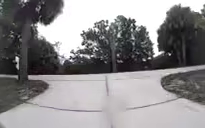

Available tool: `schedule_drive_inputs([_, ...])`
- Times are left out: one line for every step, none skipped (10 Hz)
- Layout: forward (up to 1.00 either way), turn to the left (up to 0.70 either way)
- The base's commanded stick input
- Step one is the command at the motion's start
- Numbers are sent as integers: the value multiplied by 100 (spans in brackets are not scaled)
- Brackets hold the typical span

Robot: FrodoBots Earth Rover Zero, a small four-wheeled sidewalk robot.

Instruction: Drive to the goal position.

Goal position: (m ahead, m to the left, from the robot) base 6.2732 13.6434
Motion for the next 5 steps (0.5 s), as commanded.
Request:
schedule_drive_inputs([70,0])
schedule_drive_inputs([70,0])
schedule_drive_inputs([70,0])
schedule_drive_inputs([70,0])
schedule_drive_inputs([70,0])
